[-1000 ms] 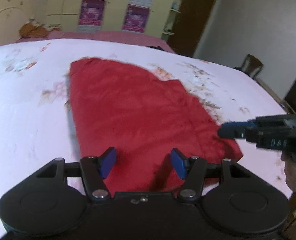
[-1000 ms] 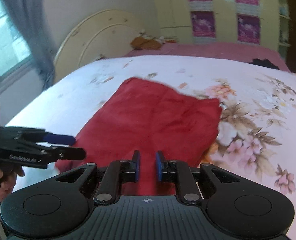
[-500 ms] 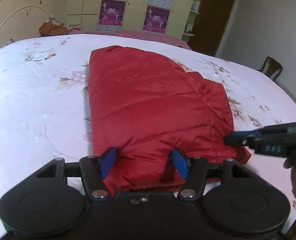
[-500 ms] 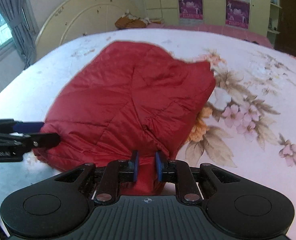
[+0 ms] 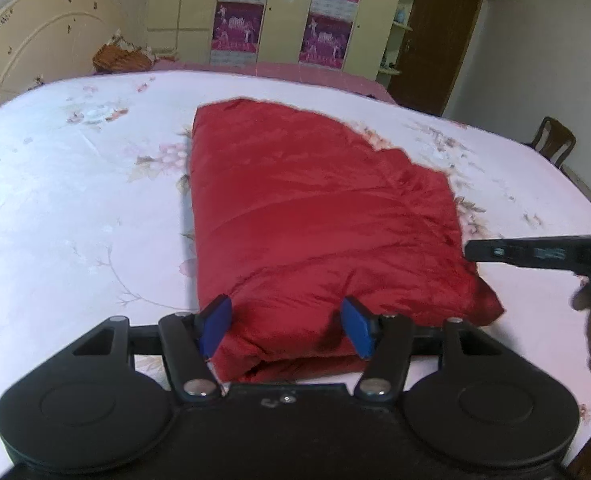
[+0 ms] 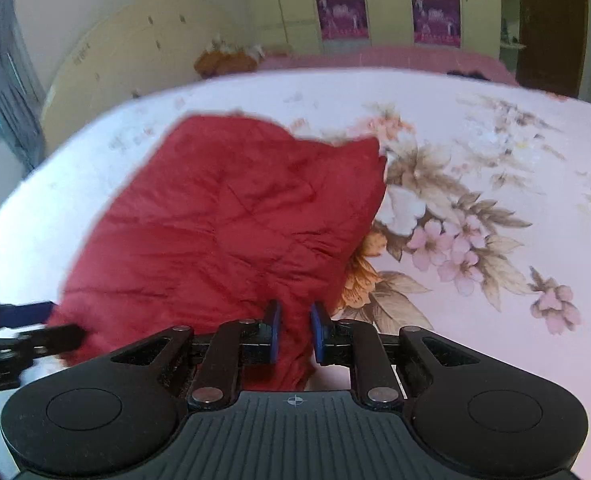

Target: Fold large clothes

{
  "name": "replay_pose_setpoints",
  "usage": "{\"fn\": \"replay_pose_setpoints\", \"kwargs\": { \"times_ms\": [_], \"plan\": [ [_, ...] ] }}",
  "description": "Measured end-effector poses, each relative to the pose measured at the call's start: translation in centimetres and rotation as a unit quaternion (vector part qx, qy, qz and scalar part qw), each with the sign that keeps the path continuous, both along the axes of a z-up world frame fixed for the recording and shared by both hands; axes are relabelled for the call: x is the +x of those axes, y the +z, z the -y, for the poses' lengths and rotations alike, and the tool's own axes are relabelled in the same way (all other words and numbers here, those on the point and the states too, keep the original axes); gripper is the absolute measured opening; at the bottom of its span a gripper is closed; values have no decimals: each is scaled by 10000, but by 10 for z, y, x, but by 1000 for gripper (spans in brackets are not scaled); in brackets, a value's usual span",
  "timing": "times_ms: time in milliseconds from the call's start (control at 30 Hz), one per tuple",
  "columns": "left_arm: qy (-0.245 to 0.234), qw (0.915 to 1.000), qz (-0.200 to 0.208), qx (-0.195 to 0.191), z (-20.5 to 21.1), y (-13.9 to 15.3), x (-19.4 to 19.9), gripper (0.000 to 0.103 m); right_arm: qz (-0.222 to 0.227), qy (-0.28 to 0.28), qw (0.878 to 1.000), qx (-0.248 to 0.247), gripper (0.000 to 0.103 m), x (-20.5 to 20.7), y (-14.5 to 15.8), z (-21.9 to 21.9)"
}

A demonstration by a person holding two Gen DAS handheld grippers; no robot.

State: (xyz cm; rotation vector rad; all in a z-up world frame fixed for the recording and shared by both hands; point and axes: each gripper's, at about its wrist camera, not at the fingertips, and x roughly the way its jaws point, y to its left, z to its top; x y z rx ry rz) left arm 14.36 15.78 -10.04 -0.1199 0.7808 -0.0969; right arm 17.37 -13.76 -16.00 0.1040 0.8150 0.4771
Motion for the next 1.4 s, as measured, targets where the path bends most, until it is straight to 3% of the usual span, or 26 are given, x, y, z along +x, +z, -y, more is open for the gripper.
{"fn": "replay_pose_setpoints", "kwargs": {
  "times_ms": [67, 100, 133, 200, 233, 267, 300, 333, 467, 633, 700, 733, 767, 800, 867, 933, 967, 1000, 1033, 1133, 1400],
  "plan": [
    [52, 9999, 85, -14, 5, 11, -15, 63, 185, 47, 9998, 32, 16, -24, 18, 8],
    [81, 9999, 142, 18, 8, 16, -23, 76, 249, 47, 9997, 44, 16, -38, 26, 13],
    [136, 9997, 207, 86, 13, 21, -33, 82, 267, 57, 9996, 65, 16, -50, 35, 15],
    [332, 9982, 406, 289, 23, 34, -55, 88, 343, 35, 9994, 12, 17, -76, 48, 22],
    [436, 9970, 501, 399, 29, 38, -64, 91, 364, -5, 9993, -46, 22, -86, 53, 22],
    [545, 9955, 562, 533, 34, 42, -74, 92, 373, -51, 9992, -100, 81, -97, 57, 24],
    [624, 9944, 556, 643, 38, 46, -82, 93, 526, -144, 9985, -92, 103, -111, 62, 27],
    [668, 9943, 502, 666, 41, 50, -90, 93, 818, -216, 9964, -47, 103, -126, 67, 30],
    [813, 9935, 656, 457, 46, 68, -128, 93, 1103, -299, 9924, -459, 103, -171, 81, 29],
    [589, 9923, 944, 540, 65, 87, -168, 92, 1135, -436, 9924, -204, 103, -203, 85, 37],
    [499, 9914, 991, 692, 73, 90, -178, 85, 1074, -441, 9931, -183, 103, -211, 83, 39],
    [490, 9909, 985, 770, 76, 91, -182, 74, 1072, -436, 9931, -176, 103, -217, 84, 40],
    [545, 9908, 959, 785, 77, 92, -185, 20, 1088, -439, 9929, -171, 103, -222, 84, 41],
    [613, 9926, 844, 628, 74, 94, -187, 5, 1103, -456, 9927, -173, 103, -227, 85, 42],
    [500, 9941, 737, 618, 77, 95, -193, 0, 1105, -488, 9925, -159, 103, -233, 88, 44],
    [336, 9932, 753, 819, 84, 97, -199, 9, 1120, -528, 9922, -140, 103, -240, 91, 47],
    [407, 9922, 824, 842, 86, 98, -202, 67, 1149, -540, 9918, -125, 103, -243, 93, 48],
    [578, 9899, 941, 886, 89, 98, -206, 92, 1188, -554, 9913, -116, 103, -248, 95, 50],
    [716, 9869, 1144, 887, 90, 95, -208, 103, 1224, -571, 9908, -125, 103, -250, 97, 51],
    [572, 9913, 902, 766, 93, 85, -192, 103, 1315, -612, 9893, -157, 103, -257, 101, 54],
    [641, 9891, 1120, 708, 97, 80, -173, 103, 1377, -595, 9885, -185, 103, -269, 105, 60]
  ]
}}
